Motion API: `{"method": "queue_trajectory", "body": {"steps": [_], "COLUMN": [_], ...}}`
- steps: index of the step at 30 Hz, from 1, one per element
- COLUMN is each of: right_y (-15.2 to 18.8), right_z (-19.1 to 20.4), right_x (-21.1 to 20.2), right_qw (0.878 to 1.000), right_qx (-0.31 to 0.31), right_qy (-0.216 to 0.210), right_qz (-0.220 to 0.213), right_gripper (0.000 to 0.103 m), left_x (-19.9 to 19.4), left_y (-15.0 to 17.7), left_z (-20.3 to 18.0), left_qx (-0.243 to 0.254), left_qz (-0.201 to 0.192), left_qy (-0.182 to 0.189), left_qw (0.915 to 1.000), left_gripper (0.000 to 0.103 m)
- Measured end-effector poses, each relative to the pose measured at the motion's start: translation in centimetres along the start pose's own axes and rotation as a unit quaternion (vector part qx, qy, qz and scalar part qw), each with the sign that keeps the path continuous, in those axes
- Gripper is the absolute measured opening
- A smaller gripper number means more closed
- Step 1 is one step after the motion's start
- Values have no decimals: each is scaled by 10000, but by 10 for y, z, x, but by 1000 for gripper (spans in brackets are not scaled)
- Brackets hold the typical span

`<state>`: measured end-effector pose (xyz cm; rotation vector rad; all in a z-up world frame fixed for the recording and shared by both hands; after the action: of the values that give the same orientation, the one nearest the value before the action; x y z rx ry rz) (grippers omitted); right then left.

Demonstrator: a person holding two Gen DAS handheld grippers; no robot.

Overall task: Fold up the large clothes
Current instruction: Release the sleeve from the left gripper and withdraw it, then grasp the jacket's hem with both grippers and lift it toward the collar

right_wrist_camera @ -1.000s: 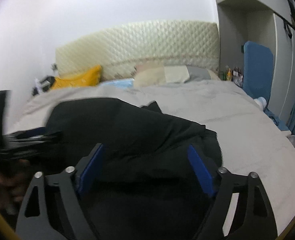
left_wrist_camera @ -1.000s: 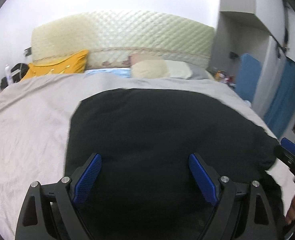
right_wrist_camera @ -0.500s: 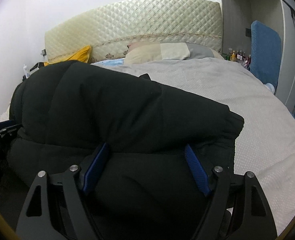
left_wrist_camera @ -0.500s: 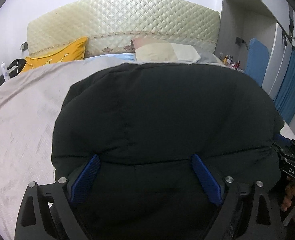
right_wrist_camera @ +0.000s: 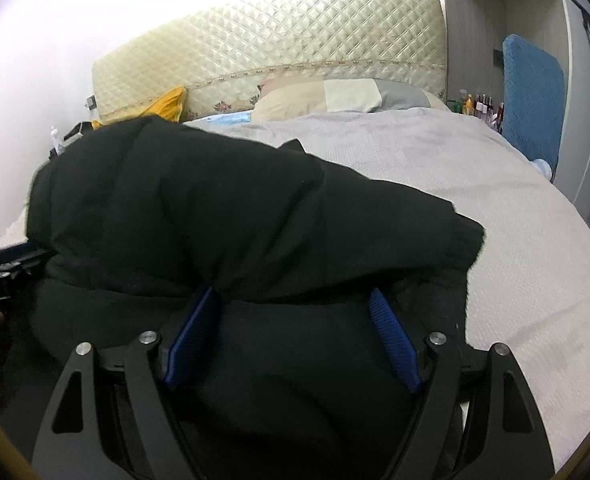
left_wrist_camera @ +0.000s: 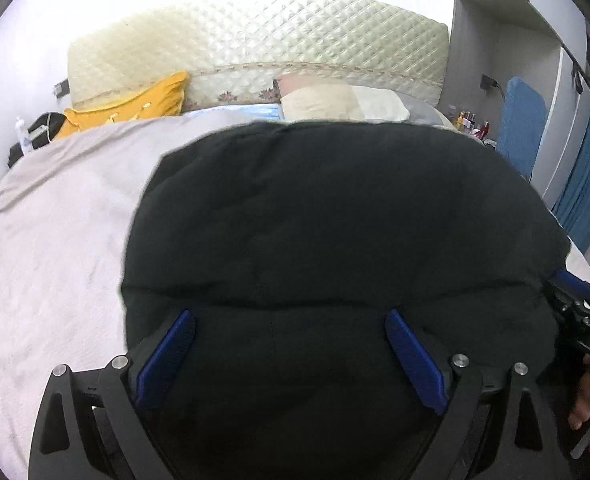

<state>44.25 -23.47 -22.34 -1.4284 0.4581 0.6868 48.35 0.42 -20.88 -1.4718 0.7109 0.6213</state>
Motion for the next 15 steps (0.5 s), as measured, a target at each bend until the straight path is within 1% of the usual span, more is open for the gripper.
{"method": "queue_trajectory", "body": {"steps": [3,7,12,14,15], "right_y": [6,16,29,34,37], "right_z": [4,22,47,56,62], "right_x": [-21,-59,-115,-136,-148], "right_qw": [10000,9998,9994,9989,9984], "right_qx": [0,-139,-170,-221,-280], "right_qy": [-16,-92,-96,-160,-158], "right_qz": [4,-114,-288,-392,-456], "right_gripper": [79,79,79,79,79], "left_x": [-27,-69,-119,-135,-148], "left_y": [3,13,29,34,38], "left_z": [-8,-13,-9,-9,-10], "left_qx": [85,158,36,62,80], "left_qz": [-107,-296,-526,-594,-690], "left_qy": [83,129,279,226,235], "left_qw": [9999,9994,9982,9980,9973], "left_gripper": [96,96,96,96,96]}}
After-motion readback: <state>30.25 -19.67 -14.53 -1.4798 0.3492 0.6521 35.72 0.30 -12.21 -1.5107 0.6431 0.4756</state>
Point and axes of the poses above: each gripper's, at about its wrist camera, not at the fingertips, and x roughly the way its jaws point, z to its left, y to its underside, the point moved 5 cm from there along x, roughly the way its jaws point, and after that the axes turned 3 degrees about z, right-handed, at the moved point
